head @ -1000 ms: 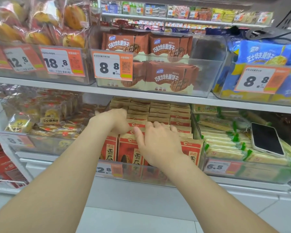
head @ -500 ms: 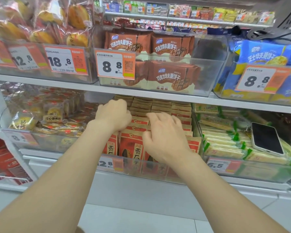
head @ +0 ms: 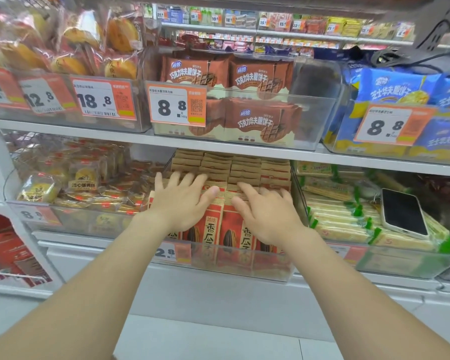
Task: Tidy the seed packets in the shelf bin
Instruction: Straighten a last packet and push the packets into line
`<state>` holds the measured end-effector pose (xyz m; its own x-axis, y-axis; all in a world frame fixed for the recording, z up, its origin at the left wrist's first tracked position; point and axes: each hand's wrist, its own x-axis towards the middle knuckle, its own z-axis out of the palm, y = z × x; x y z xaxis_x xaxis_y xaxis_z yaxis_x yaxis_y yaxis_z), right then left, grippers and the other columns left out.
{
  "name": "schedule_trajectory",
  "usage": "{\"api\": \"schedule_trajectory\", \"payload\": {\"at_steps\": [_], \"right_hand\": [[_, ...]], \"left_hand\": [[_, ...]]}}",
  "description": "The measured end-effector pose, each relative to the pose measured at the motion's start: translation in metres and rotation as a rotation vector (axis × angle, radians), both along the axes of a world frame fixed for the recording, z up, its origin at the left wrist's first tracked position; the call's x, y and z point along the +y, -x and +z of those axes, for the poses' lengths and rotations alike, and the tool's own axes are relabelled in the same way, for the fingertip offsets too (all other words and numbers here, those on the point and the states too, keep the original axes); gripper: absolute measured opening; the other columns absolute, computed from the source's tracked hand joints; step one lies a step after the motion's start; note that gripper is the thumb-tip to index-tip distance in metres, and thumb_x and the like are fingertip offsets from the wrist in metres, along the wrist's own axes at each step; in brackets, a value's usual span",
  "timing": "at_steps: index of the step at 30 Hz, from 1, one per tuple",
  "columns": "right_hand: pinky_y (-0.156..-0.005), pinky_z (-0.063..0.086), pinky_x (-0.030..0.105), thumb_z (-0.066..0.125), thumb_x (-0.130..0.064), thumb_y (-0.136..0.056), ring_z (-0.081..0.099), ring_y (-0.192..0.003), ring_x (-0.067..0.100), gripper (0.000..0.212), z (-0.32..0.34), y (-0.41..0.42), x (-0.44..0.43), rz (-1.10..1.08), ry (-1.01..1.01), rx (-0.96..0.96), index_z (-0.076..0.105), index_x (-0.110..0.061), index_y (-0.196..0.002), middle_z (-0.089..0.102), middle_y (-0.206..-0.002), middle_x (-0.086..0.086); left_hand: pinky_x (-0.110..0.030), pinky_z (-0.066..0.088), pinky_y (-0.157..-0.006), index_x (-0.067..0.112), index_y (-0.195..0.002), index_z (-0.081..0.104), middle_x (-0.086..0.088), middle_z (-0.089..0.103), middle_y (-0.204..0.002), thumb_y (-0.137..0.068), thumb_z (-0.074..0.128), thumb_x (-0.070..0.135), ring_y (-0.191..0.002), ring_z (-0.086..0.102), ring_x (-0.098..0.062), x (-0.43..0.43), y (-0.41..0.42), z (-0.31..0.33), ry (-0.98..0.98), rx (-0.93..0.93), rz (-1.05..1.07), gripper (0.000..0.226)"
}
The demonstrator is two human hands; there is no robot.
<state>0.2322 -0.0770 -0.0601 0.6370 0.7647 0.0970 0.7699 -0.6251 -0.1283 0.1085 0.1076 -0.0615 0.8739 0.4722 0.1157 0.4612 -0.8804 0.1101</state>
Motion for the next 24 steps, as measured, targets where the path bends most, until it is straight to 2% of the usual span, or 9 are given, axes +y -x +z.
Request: {"api": "schedule_trajectory", "payload": {"at_steps": [2,4,8,11,15,19,21,22,24], "right_hand": [[-0.116,0.033,0.057,0.023,-0.066,-0.108,0.055,-0.136,0.033,0.059,0.004,-0.007,-0.006,0.014,0.009,0.01,0.027,-0.042,-0.162,0.06,-0.146,0.007],[-0.11,0.039,0.054,0.032,-0.063,-0.109,0.058,-0.131,0.031,0.054,0.006,-0.013,-0.008,-0.012,-0.02,-0.02,0.034,-0.04,-0.158,0.063,-0.141,0.005],[-0.108,0.039,0.054,0.029,-0.064,-0.109,0.056,-0.129,0.035,0.052,-0.001,-0.013,0.001,-0.042,-0.022,-0.053,0.036,-0.036,-0.152,0.063,-0.136,0.008],[-0.108,0.036,0.055,0.024,-0.062,-0.11,0.052,-0.129,0.036,0.049,-0.007,-0.016,0.004,-0.005,-0.046,-0.042,0.033,-0.035,-0.15,0.057,-0.136,0.013],[-0.114,0.033,0.055,0.021,-0.063,-0.108,0.042,-0.139,0.036,0.062,-0.012,-0.017,-0.001,0.032,0.03,-0.095,0.021,-0.034,-0.163,0.045,-0.149,0.015],[-0.118,0.031,0.054,0.037,-0.048,-0.102,0.041,-0.139,0.036,0.07,-0.005,-0.016,-0.011,0.083,-0.002,-0.009,0.014,-0.034,-0.167,0.045,-0.15,0.015],[-0.12,0.03,0.054,0.05,-0.041,-0.093,0.038,-0.14,0.035,0.085,0.004,-0.016,-0.02,0.11,-0.034,0.037,0.008,-0.034,-0.167,0.044,-0.149,0.012],[-0.121,0.031,0.053,0.056,-0.036,-0.09,0.037,-0.14,0.034,0.092,0.01,-0.015,-0.025,0.113,-0.04,0.041,0.007,-0.032,-0.167,0.044,-0.149,0.011],[-0.119,0.034,0.052,0.065,-0.03,-0.092,0.042,-0.14,0.034,0.094,0.017,-0.013,-0.033,0.097,-0.02,0.01,0.008,-0.028,-0.168,0.048,-0.149,0.009]], "left_hand": [[-0.072,0.0,-0.127,0.033,-0.164,0.026,-0.004,0.043,-0.165,-0.095,-0.011,0.079,-0.157,0.026,-0.038,0.006,-0.006,-0.007,-0.038,-0.015,0.021,0.091],[-0.074,0.002,-0.126,0.033,-0.161,0.031,-0.008,0.046,-0.161,-0.097,-0.011,0.078,-0.152,0.032,-0.042,0.008,-0.011,-0.012,-0.101,-0.027,0.076,0.089],[-0.081,0.002,-0.122,0.027,-0.154,0.042,-0.014,0.047,-0.158,-0.099,-0.004,0.07,-0.146,0.035,-0.049,-0.009,-0.023,-0.014,-0.21,0.011,0.189,0.084],[-0.083,0.0,-0.121,0.028,-0.163,0.027,-0.007,0.035,-0.168,-0.1,-0.004,0.068,-0.152,0.03,-0.044,-0.01,-0.027,-0.016,-0.177,-0.006,0.153,0.081],[-0.081,0.003,-0.122,0.029,-0.168,0.016,-0.006,0.028,-0.171,-0.1,-0.003,0.068,-0.153,0.029,-0.042,-0.01,-0.025,-0.017,-0.167,-0.012,0.111,0.08],[-0.082,0.01,-0.121,0.023,-0.157,0.041,-0.015,0.045,-0.154,-0.106,0.012,0.064,-0.142,0.04,-0.045,-0.015,-0.016,-0.014,-0.241,-0.043,0.127,0.071],[-0.083,0.009,-0.12,0.019,-0.153,0.044,-0.018,0.046,-0.151,-0.112,0.035,0.048,-0.142,0.037,-0.048,-0.022,-0.011,-0.009,-0.258,-0.109,0.14,0.051],[-0.082,0.006,-0.121,0.019,-0.156,0.039,-0.018,0.041,-0.155,-0.11,0.049,0.03,-0.146,0.032,-0.048,-0.027,-0.011,-0.006,-0.24,-0.137,0.124,0.048],[-0.074,0.0,-0.127,0.022,-0.163,0.028,-0.013,0.029,-0.164,-0.091,0.056,-0.007,-0.156,0.019,-0.041,-0.038,-0.01,0.001,-0.142,-0.183,0.005,0.083]]}}
